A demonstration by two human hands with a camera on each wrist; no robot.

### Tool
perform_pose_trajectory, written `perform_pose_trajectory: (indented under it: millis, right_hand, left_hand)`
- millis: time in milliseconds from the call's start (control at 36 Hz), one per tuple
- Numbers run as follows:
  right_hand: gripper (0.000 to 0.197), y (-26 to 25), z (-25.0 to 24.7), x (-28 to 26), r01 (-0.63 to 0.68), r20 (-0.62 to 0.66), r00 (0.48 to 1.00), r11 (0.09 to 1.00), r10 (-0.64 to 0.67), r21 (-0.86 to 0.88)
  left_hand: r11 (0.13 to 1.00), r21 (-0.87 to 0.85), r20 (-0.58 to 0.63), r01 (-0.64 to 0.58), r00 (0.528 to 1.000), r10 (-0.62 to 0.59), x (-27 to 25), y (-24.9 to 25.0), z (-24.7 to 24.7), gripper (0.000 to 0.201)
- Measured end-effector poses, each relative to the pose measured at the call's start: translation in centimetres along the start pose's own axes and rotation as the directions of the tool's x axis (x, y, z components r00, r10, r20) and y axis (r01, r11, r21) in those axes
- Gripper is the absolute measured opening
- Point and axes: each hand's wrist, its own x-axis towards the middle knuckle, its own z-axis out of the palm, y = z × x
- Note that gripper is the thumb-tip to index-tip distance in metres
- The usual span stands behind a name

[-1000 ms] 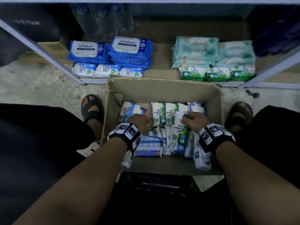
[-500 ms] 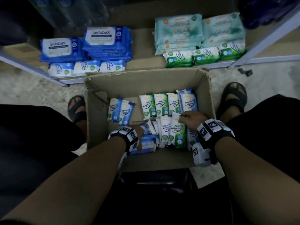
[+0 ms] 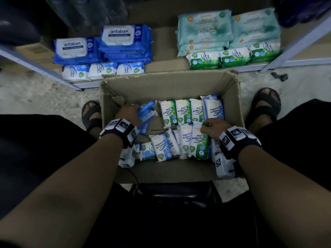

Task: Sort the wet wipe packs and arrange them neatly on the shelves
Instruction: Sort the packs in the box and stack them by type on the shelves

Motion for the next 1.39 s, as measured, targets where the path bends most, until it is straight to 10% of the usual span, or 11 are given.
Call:
perform_pose_trajectory:
  millis: [167, 278, 389, 556, 1139, 1389]
  right_hand:
    - [0.042, 0.1, 0.1, 0.1, 0.011, -0.004, 1.0, 1.0, -0.011, -0.022]
    - [0.044, -0.1, -0.1, -0.1, 0.011, -0.021, 1.0, 0.999, -0.012, -0.031]
    - [0.052, 0.0, -0.1, -0.2, 0.009, -0.031, 0.999, 1.0, -0.01, -0.024]
    - [0.059, 0.4, 0.0, -0.1, -0.006, -0.017, 1.0, 1.0, 0.006, -0.007]
    - [0.058, 0.0, -0.1, -0.1, 0.002, -0.002, 1.0, 1.0, -0.002, -0.018]
    - [0.06, 0.1, -0.2, 0.0, -0.003, 0.012, 1.0, 1.0, 0.003, 0.005]
  left_hand:
    - [0.999, -0.043, -0.076, 0.0, 0.997, -0.003, -0.7, 0.1, 0.9, 0.036]
    - [0.998, -0.004, 0.133, -0.068, 0.989, 0.068, -0.7, 1.3, 1.2, 0.013]
    - [0.997, -0.022, 0.418, -0.072, 0.905, 0.075, -0.6, 2.9, 3.3, 0.057]
    - [0.986, -0.019, 0.491, -0.165, 0.857, 0.153, -1.6, 3.9, 6.4, 0.094]
    - [0.983, 0.072, 0.552, -0.167, 0.828, 0.1, -1.2, 0.8, 6.6, 0.102]
    - [0.997, 0.009, 0.4, -0.077, 0.914, 0.067, -0.3, 0.9, 1.7, 0.089]
